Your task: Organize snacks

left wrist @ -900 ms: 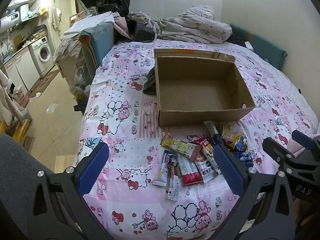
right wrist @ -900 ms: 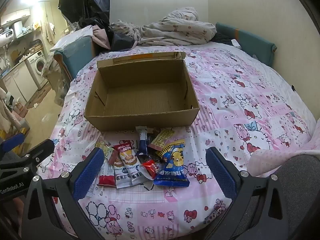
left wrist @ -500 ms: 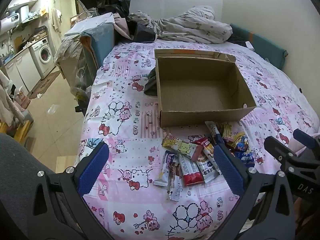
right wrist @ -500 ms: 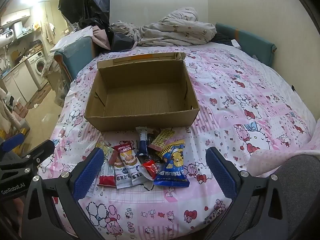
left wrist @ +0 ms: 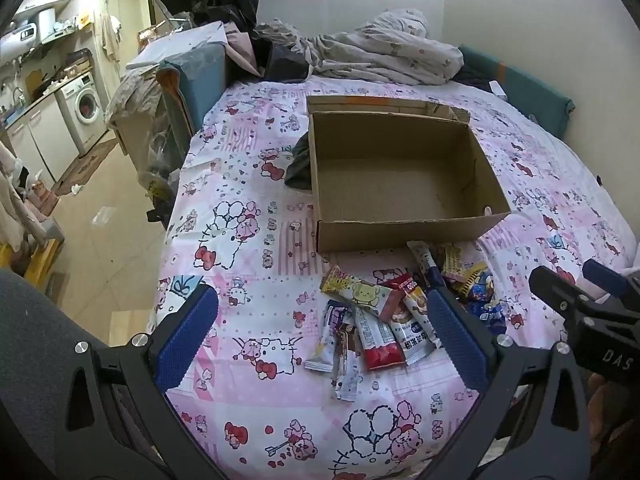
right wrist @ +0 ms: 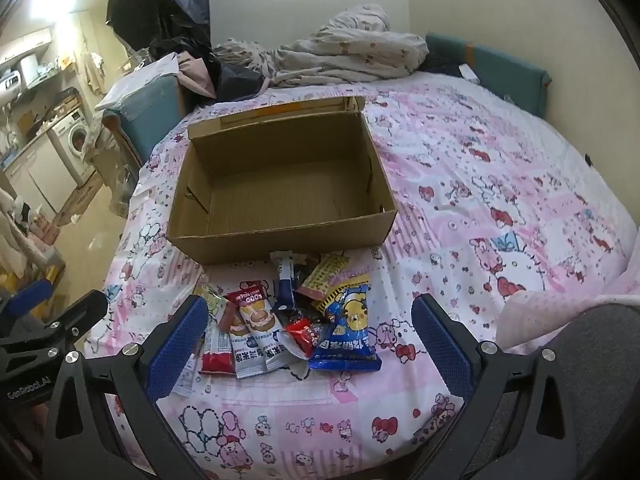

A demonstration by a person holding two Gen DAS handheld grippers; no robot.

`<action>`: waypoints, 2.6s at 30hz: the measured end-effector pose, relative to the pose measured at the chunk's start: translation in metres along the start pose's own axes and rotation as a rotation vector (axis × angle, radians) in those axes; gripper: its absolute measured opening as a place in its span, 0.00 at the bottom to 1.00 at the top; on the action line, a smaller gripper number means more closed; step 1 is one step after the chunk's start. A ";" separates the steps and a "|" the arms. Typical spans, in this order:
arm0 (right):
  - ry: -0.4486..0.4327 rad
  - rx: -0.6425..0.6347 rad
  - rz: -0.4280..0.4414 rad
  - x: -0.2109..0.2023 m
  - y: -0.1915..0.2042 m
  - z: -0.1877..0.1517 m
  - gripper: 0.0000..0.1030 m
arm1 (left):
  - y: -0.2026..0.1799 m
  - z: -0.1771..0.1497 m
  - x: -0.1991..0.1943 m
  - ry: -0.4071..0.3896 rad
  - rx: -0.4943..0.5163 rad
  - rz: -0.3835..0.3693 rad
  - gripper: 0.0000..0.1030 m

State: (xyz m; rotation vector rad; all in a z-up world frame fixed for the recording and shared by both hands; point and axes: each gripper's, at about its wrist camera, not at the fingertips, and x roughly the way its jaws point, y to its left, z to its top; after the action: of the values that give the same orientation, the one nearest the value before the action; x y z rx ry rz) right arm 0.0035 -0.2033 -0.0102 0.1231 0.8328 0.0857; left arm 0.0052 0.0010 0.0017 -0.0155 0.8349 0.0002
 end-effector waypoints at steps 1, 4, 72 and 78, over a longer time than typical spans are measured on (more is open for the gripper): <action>0.009 0.010 0.008 0.001 -0.002 0.002 1.00 | 0.000 0.001 0.001 0.003 -0.002 -0.002 1.00; 0.031 0.035 0.029 0.004 -0.006 0.009 1.00 | 0.003 0.009 0.008 0.035 -0.013 -0.011 1.00; 0.476 0.150 0.323 0.110 -0.047 0.026 0.27 | -0.003 -0.033 0.184 0.758 0.062 -0.044 0.14; 0.463 0.156 0.343 0.104 -0.048 0.027 0.27 | 0.010 -0.020 0.155 0.709 -0.015 -0.069 0.14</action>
State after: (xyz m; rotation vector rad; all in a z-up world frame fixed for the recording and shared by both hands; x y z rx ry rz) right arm 0.0945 -0.2397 -0.0757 0.4033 1.2753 0.3833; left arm 0.0938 0.0096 -0.1269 -0.0607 1.5432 -0.0675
